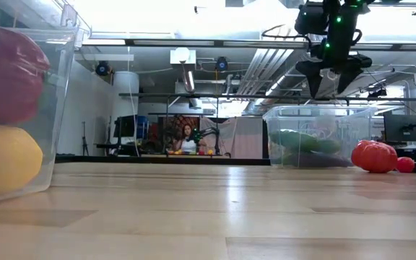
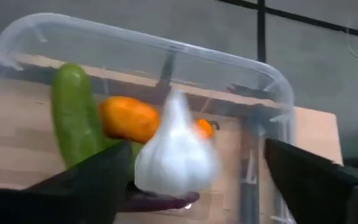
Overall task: Sort produce into baskets
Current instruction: Put the white garlic into the top transparent bin, then put the orange pumpkin into the bottom transparent bin
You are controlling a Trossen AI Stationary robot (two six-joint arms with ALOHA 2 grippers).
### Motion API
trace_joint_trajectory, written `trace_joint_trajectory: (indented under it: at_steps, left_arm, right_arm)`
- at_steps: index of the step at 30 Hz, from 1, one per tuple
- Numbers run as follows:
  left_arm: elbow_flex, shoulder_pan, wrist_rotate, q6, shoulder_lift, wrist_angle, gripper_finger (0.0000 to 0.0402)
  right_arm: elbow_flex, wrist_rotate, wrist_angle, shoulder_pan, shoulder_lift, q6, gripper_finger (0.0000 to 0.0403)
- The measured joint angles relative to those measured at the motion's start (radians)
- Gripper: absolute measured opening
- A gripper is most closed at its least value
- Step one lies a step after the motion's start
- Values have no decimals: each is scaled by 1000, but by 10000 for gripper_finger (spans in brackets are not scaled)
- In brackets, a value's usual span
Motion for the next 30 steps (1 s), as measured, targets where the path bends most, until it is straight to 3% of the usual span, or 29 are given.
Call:
trace_joint_trajectory:
  at_steps: [2, 4, 9, 14, 18, 23, 27, 30]
  left_arm:
    - [0, 0, -1, 0, 0, 0, 301]
    - [0, 0, -1, 0, 0, 0, 300]
    - [0, 0, -2, 7, 0, 0, 300]
    - [0, 0, -3, 35, 0, 0, 301]
    - [0, 0, -3, 35, 0, 0, 300]
    - [0, 0, -3, 15, 0, 0, 300]
    - [0, 0, -3, 11, 0, 0, 300]
    - [0, -1, -3, 11, 0, 0, 300]
  right_arm:
    - [0, 36, 3, -5, 0, 27, 389]
    - [15, 47, -6, -16, 0, 53, 385]
    - [101, -94, -98, -10, -2, -8, 355]
    - [132, -172, -185, 117, -54, -23, 351]
    - [132, -147, -297, 290, -104, 161, 351]
    - [98, -19, -548, 477, -100, 471, 351]
    - [-65, -73, -515, 544, -107, 641, 351]
    - [-206, -118, -405, 552, -103, 662, 351]
